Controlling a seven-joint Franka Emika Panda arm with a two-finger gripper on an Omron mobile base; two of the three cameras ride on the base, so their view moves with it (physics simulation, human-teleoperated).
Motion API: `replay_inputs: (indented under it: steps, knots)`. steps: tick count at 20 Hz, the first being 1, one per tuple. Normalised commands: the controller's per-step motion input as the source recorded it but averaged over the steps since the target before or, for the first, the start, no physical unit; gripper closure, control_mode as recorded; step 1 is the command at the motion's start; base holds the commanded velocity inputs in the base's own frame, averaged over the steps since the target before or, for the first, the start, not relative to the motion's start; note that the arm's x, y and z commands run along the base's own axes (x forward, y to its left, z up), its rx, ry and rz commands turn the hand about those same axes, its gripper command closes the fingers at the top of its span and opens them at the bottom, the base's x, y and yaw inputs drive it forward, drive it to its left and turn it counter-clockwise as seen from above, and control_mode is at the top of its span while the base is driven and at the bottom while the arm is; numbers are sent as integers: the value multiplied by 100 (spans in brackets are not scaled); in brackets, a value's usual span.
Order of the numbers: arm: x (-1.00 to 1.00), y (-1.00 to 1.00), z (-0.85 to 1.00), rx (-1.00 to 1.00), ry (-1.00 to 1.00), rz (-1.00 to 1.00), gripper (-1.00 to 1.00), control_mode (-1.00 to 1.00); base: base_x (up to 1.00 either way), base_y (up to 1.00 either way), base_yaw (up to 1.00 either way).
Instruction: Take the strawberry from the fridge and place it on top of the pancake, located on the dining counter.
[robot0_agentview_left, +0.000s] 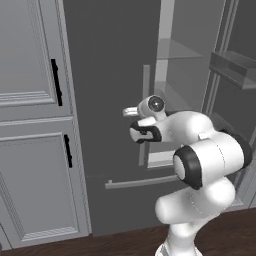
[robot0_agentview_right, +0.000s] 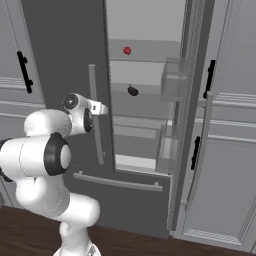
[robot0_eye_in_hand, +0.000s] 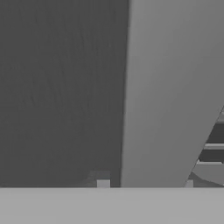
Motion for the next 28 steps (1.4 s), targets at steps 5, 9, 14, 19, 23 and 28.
replay_inputs:
  steps: [5,9,14,19,23,28]
  knots:
    - [-88,100,0,4,0,0,100,-100,0,0,0]
    - [-74,100,0,1,0,0,100,-100,0,0,0]
    - [-55,100,0,0,0,0,100,-100,0,0,0]
    - [-41,100,0,0,0,0,100,-100,0,0,0]
    - [-34,100,0,0,0,0,100,-100,0,0,0]
    - [-21,100,-1,0,0,-4,100,-100,0,0,0]
